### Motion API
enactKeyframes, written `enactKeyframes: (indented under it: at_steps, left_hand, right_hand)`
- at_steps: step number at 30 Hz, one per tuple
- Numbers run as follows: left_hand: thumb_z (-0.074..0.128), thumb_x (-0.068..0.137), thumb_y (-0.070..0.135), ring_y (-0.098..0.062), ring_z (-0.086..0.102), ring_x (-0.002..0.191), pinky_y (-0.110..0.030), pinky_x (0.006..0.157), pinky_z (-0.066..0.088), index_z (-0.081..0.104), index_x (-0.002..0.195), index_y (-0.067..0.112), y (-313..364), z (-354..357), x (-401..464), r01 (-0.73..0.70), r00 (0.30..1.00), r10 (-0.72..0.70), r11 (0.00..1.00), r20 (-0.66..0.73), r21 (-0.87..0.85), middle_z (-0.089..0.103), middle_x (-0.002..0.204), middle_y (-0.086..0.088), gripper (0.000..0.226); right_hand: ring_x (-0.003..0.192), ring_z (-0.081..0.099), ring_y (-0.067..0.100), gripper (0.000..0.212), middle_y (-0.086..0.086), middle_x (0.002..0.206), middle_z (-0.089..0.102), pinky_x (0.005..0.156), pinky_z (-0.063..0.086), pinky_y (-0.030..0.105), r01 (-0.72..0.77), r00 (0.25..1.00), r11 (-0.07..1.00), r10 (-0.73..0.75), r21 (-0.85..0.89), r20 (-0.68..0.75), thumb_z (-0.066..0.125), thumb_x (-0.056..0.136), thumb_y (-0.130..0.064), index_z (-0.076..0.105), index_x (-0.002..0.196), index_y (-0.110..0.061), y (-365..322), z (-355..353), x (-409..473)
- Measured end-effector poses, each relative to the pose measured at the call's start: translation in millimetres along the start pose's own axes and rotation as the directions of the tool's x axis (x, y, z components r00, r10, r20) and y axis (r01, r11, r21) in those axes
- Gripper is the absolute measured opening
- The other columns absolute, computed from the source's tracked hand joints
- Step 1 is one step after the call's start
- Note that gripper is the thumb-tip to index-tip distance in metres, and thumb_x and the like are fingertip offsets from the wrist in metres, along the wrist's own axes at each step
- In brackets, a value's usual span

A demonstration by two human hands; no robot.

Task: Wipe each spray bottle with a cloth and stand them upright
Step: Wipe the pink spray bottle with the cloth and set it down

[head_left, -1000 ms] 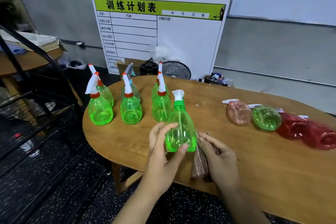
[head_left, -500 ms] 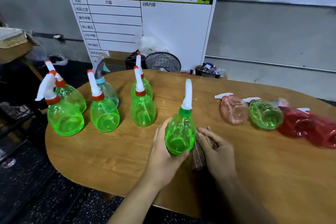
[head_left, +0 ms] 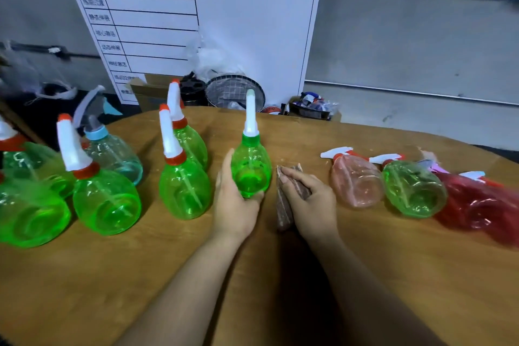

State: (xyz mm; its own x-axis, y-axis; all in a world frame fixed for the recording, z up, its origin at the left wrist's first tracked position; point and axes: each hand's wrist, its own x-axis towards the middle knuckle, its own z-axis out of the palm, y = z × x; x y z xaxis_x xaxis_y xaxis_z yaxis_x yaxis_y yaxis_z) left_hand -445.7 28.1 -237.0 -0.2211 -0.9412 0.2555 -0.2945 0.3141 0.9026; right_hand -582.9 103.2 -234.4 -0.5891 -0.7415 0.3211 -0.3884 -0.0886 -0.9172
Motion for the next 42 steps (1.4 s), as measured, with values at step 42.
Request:
enactKeyframes:
  at_steps: [42]
  left_hand:
    - [0.093, 0.073, 0.041, -0.018, 0.059, 0.102, -0.026, 0.080, 0.040, 0.044, 0.111, 0.025, 118.6, 139.7, -44.2, 0.052, 0.982, -0.070, 0.993, 0.177, 0.105, 0.059, 0.116, -0.005, 0.065]
  right_hand:
    - [0.094, 0.071, 0.003, 0.025, -0.010, 0.095, 0.074, 0.081, 0.049, 0.010, -0.062, 0.955, 0.998, 0.064, 0.017, -0.289, 0.077, 0.093, -0.015, 0.081, 0.111, -0.031, 25.7, -187.6, -71.0]
